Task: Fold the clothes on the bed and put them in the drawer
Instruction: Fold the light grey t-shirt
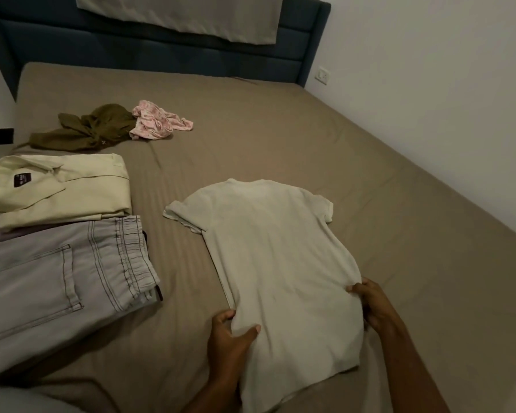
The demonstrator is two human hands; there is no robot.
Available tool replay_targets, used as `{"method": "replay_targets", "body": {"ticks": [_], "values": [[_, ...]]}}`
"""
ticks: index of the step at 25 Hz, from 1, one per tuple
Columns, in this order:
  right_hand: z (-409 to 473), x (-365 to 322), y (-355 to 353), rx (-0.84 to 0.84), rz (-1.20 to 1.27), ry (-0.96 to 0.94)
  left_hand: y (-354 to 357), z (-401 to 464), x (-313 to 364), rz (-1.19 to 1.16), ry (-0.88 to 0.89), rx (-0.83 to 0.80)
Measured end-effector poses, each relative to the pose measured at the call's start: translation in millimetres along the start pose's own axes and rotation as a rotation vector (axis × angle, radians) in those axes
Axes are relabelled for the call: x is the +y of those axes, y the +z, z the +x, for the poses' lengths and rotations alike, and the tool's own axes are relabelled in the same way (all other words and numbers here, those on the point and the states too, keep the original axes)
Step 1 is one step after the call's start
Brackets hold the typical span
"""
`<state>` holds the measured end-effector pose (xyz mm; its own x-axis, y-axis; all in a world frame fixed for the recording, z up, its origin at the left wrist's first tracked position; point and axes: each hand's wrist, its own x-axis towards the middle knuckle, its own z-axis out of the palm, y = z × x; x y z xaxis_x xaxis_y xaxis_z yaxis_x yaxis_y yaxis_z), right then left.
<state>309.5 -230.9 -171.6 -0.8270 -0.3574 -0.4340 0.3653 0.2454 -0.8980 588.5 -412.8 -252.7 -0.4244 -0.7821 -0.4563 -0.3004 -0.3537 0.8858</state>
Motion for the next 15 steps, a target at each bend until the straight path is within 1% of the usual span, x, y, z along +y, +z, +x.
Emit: {"method": "replay_targets", "body": {"ticks": [2, 4, 5, 7, 9, 10, 12, 13, 14, 15], "values": [[-2.5, 2.7, -0.7, 0.042, 0.247, 0.038, -5.1, -11.2, -8.2, -0.085, -0.009, -0.024], [-2.3, 8.1, -3.6, 0.074, 0.400, 0.088, -9.5, -17.1, -11.1, -0.129, 0.029, -0.058], [0.5, 14.2, -7.4, 0.050, 0.432, 0.078, -12.2, -18.5, -12.9, -0.134, 0.050, -0.076], [-4.7, 19.9, -19.7, -0.028, 0.369, 0.088, -18.2, -18.4, -13.6, -0.147, 0.057, -0.113], [-19.5, 17.7, -38.5, -0.073, 0.182, 0.067, -25.1, -17.9, -14.0, -0.164, 0.028, -0.144], [-18.4, 17.6, -53.0, -0.065, -0.017, 0.057, -29.1, -19.1, -14.2, -0.163, 0.009, -0.171], [-20.2, 11.1, -74.5, -0.053, -0.495, 0.076, -40.1, -24.7, -12.6, -0.140, -0.029, -0.242], [-23.4, 8.2, -83.0, -0.069, -0.657, 0.105, -46.0, -27.0, -11.9, -0.138, -0.044, -0.281], [-23.1, 5.4, -90.0, -0.054, -0.752, 0.134, -51.5, -27.1, -10.6, -0.132, -0.048, -0.319], [-24.9, 3.3, -97.8, -0.022, -0.764, 0.153, -54.6, -27.8, -8.5, -0.120, -0.047, -0.366]]}}
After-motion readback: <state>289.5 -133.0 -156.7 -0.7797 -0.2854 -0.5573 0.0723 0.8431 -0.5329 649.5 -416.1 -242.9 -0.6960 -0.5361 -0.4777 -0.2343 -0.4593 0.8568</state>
